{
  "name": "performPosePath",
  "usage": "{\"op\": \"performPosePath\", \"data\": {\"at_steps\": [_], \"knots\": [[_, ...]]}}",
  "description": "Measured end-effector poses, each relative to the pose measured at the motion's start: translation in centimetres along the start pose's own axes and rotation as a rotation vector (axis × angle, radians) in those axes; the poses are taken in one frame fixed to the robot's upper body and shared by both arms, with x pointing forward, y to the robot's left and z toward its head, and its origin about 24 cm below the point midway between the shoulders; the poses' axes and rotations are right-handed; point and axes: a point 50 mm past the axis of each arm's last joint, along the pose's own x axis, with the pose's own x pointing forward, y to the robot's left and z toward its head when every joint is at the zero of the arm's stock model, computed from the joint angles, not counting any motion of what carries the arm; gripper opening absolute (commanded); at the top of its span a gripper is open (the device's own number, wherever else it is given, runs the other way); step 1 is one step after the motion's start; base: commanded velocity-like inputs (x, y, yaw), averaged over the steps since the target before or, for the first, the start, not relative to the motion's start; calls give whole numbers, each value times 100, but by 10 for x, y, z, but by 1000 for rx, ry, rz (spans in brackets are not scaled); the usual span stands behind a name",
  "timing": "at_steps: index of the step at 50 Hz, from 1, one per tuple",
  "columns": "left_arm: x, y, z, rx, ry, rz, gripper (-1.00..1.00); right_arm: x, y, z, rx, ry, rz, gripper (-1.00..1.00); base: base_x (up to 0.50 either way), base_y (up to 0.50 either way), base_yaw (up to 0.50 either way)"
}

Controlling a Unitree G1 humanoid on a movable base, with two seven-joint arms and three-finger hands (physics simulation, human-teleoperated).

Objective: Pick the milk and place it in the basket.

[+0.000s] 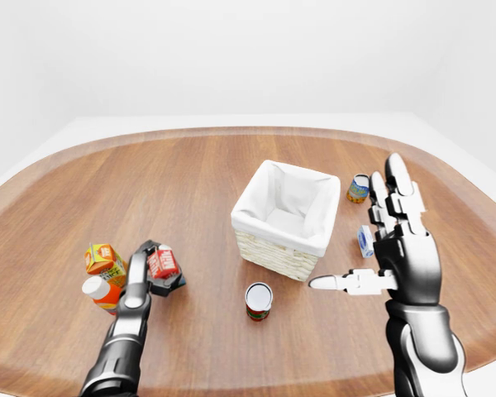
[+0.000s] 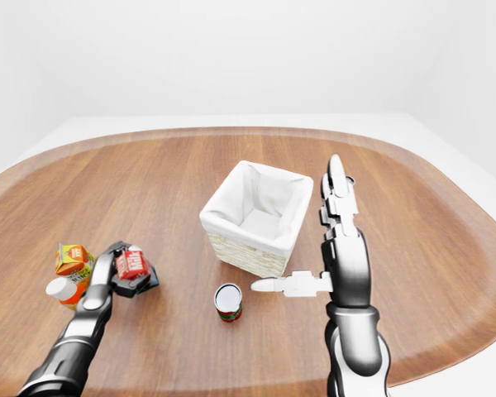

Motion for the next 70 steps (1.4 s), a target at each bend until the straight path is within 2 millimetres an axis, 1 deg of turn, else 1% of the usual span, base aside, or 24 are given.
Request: {"op": "performPosePath", "data": {"at_steps": [10,21,43,61,70], "knots": [[-3,4,23,8,-118,13,-100,0,0,0,0,-2,1,100,0,0,0],[-10,9,59,18,-281,13,-100,0,0,1,0,-3,2,100,0,0,0],[-28,12,120,62,-443,-15,-100,0,2,1,-1,-4,7,100,0,0,0],[-52,18,186,98,-716,-13,-100,0,3,1,0,-1,11,100,0,0,0],[-62,17,213,122,-820,-16,-100,-1,3,1,1,0,11,100,0,0,0]]}}
